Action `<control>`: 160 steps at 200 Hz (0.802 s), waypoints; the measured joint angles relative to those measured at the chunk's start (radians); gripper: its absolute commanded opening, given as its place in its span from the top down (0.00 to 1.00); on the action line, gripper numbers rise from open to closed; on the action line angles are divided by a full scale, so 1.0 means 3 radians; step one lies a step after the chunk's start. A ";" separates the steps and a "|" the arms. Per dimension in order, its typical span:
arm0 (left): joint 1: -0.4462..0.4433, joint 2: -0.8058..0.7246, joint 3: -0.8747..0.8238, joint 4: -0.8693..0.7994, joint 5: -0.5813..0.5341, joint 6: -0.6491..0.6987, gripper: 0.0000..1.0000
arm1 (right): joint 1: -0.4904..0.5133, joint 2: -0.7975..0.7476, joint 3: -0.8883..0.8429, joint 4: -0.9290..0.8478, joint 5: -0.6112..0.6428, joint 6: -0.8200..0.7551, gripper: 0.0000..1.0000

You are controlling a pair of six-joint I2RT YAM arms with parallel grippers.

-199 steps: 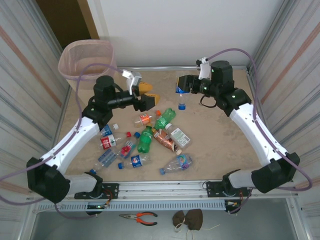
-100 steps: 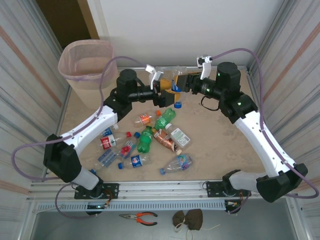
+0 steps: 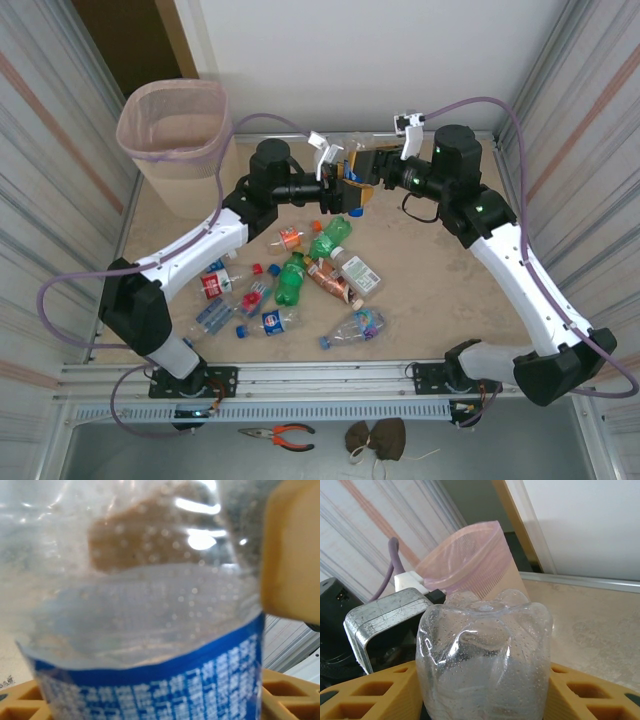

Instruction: Put the plastic bottles in the bin

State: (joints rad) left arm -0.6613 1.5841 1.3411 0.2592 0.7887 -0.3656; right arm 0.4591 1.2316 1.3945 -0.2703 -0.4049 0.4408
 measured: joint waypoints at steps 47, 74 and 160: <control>0.0000 0.0000 0.0061 -0.0153 -0.0022 0.0072 0.43 | 0.0000 -0.0018 0.0000 -0.0048 0.0066 -0.0013 0.34; 0.0032 -0.0017 0.0126 -0.0338 -0.0074 0.0172 0.44 | 0.0003 -0.0092 0.0000 -0.0085 0.0126 -0.0013 0.26; 0.0863 -0.0235 0.0600 -0.1392 -0.0273 0.0579 0.44 | 0.0003 -0.0603 -0.0051 -0.0294 0.0420 -0.0047 0.22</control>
State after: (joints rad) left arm -0.4023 1.5135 1.5211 -0.1585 0.7067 -0.1921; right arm 0.4599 1.0508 1.3792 -0.3584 -0.2790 0.4267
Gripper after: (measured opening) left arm 0.574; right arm 0.775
